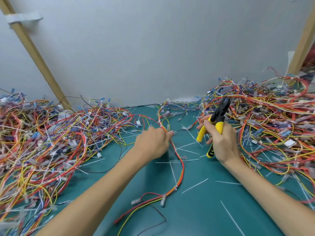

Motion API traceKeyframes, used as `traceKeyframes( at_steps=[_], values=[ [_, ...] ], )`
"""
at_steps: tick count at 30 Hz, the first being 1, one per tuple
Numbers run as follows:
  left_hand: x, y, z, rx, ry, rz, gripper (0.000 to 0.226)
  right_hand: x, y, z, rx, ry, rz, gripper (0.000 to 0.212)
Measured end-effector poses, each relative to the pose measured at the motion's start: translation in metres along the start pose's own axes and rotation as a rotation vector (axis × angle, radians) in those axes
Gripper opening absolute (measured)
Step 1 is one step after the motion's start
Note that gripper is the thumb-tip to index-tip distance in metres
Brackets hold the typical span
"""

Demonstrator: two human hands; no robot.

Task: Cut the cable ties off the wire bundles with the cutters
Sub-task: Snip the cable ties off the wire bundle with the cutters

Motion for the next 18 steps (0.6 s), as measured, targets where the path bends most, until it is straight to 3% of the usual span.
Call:
traceKeyframes(
  at_steps=[3,7,12,15,18],
  values=[
    [-0.025,0.009,0.012,-0.028,-0.143,-0.017,0.06,0.0,0.0,0.001,-0.019,-0.006,0.008,0.026],
    [-0.045,0.027,0.019,-0.019,-0.176,0.019,0.057,-0.002,-0.002,0.001,-0.03,-0.006,0.013,0.025],
    [-0.048,0.032,0.019,-0.186,-0.235,0.022,0.031,-0.005,-0.007,-0.001,-0.016,0.019,0.024,0.026],
    [-0.045,0.027,0.019,-0.514,-0.264,-0.001,0.006,-0.005,-0.008,-0.003,-0.001,0.042,0.033,0.025],
    [-0.049,0.031,0.032,-1.159,-0.456,-0.087,0.02,-0.005,-0.008,-0.005,0.002,0.06,0.039,0.025]
  ],
)
Point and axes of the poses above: each hand's wrist, its own x-axis towards the middle knuckle, its own z-axis out of the palm, y = z × x, the point moved 10 cm from there along x, towards the middle knuckle, and after that the axes turned 7 degrees about x, right-handed, at the moved point
